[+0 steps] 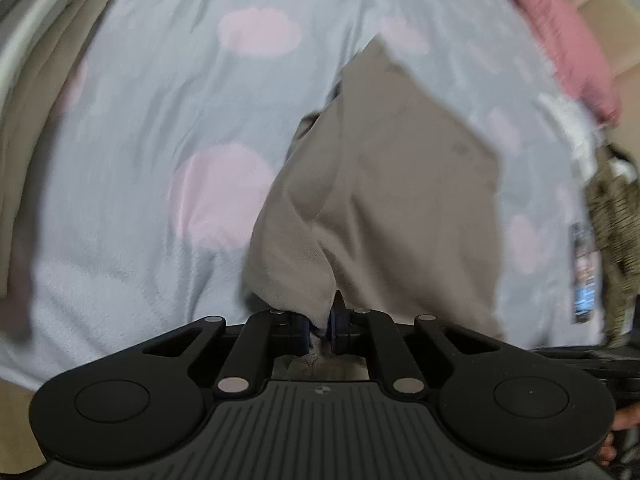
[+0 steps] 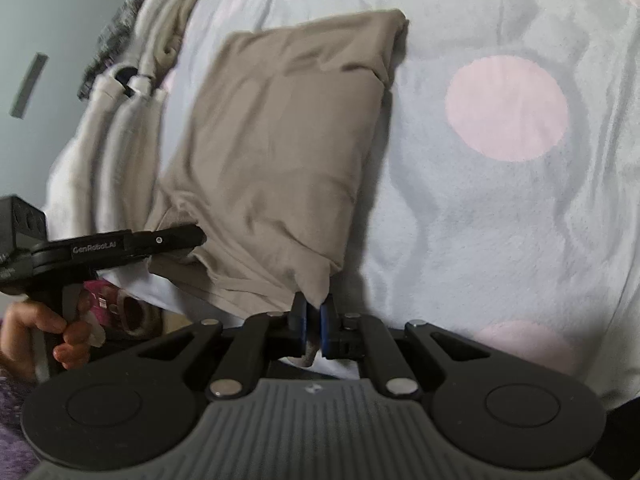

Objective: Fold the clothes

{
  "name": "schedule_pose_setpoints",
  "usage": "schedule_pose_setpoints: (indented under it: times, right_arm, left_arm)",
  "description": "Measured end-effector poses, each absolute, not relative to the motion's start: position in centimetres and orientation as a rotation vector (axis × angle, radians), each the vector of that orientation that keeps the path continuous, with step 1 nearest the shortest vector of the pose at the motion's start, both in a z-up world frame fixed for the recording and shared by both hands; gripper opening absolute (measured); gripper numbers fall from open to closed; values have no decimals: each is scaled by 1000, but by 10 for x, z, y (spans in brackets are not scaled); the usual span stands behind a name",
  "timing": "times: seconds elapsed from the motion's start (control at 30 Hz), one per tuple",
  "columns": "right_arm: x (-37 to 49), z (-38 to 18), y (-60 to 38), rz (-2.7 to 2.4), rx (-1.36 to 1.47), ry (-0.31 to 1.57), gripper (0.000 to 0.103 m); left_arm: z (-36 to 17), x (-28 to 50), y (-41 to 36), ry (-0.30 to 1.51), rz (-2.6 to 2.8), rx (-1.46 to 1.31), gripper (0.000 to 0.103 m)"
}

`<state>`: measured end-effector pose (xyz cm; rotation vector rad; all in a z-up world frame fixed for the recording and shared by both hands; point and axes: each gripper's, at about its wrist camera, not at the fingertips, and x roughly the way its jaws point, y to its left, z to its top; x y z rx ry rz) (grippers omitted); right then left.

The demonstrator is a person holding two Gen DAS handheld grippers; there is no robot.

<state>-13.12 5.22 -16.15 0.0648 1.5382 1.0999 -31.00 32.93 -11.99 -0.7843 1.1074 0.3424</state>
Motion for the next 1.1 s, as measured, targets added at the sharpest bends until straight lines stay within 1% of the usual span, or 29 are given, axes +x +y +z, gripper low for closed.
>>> schedule_pose_setpoints:
  times: [0.13,0.23,0.3,0.37,0.57,0.67,0.7,0.73,0.77,0.8,0.83,0.9,0.93,1.03,1.1]
  right_arm:
    - [-127,-147,47,1143,169,1568,7]
    - [-130,-141,51,1182,205,1599,7]
    - [-140,-138,59,1211,183,1604,7]
    - [-150,-139,67,1232,127,1594,7]
    - [-176,-161,85,1219,-51,1590,8]
    - [-177,-166,85,1189,-87,1596,19]
    - [-176,-164,84,1188,-83,1598,25]
    - [-175,-161,82,1190,-84,1595,36]
    - [-173,-156,83,1188,-93,1583,37]
    - [-170,-150,83,1186,-101,1570,37]
    - [-164,-144,82,1178,-108,1550,37]
    - [-151,-132,81,1163,-122,1511,37]
    - [-145,-127,83,1157,-123,1493,37]
    - [-123,-114,88,1125,-132,1431,39]
    - [-109,-108,94,1117,-122,1393,42]
  left_arm:
    - [-85,-318,340,1059,296,-787,6]
    - [-63,-323,349,1069,276,-756,6]
    - [-56,-325,353,1109,268,-718,6]
    - [-60,-322,355,1161,276,-679,6]
    - [-100,-317,354,1294,304,-655,7]
    - [-117,-317,355,1342,318,-653,11]
    - [-117,-317,356,1348,328,-646,17]
    - [-114,-318,358,1352,336,-639,25]
    - [-111,-319,359,1356,344,-631,30]
    - [-108,-320,361,1360,352,-623,41]
    - [-103,-320,362,1358,352,-617,49]
    - [-87,-320,366,1333,331,-610,50]
    - [-79,-319,369,1310,322,-607,52]
    - [-63,-308,377,1197,305,-584,59]
    - [-58,-297,381,1119,289,-565,60]
